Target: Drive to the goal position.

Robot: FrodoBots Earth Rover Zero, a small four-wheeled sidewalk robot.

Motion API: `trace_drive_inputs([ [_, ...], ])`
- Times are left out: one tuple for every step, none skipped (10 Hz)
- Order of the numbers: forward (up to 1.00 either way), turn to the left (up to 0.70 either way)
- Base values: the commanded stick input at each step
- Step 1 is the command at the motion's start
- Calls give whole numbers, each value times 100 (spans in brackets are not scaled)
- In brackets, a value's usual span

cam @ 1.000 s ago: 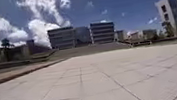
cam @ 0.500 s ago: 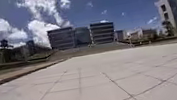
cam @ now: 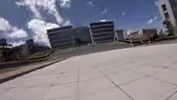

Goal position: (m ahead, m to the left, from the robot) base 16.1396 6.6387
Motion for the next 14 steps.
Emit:
trace_drive_inputs([
  [70,1],
  [70,5],
  [70,6],
  [70,4],
  [70,4],
  [70,5],
  [70,10],
  [70,16],
  [70,0],
  [70,0],
  [70,0],
  [70,0],
  [70,0],
  [70,0],
])
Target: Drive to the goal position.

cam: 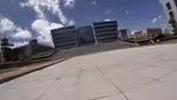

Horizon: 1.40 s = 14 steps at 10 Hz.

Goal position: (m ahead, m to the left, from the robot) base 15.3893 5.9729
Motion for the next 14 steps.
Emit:
trace_drive_inputs([
  [70,0],
  [70,0],
  [70,0],
  [70,0],
  [70,0],
  [70,0],
  [70,0],
  [70,0],
  [70,0],
  [70,0],
  [70,0],
  [70,0],
  [70,0],
  [70,0],
])
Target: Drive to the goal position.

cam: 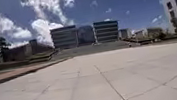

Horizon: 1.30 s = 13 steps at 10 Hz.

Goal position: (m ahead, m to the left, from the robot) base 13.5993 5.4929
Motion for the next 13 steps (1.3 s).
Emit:
trace_drive_inputs([
  [70,0],
  [70,0],
  [70,0],
  [70,0],
  [70,0],
  [70,0],
  [70,0],
  [70,0],
  [70,0],
  [70,0],
  [70,0],
  [70,0],
  [70,0],
])
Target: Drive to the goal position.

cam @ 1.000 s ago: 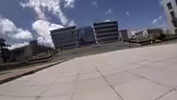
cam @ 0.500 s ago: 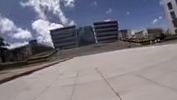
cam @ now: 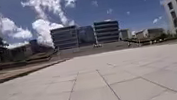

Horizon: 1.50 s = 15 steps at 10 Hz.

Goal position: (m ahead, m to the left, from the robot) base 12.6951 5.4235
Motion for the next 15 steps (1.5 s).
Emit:
trace_drive_inputs([
  [70,0],
  [70,0],
  [70,0],
  [70,0],
  [70,0],
  [70,0],
  [70,0],
  [70,0],
  [70,0],
  [70,0],
  [70,0],
  [70,0],
  [70,0],
  [70,0],
  [70,0],
])
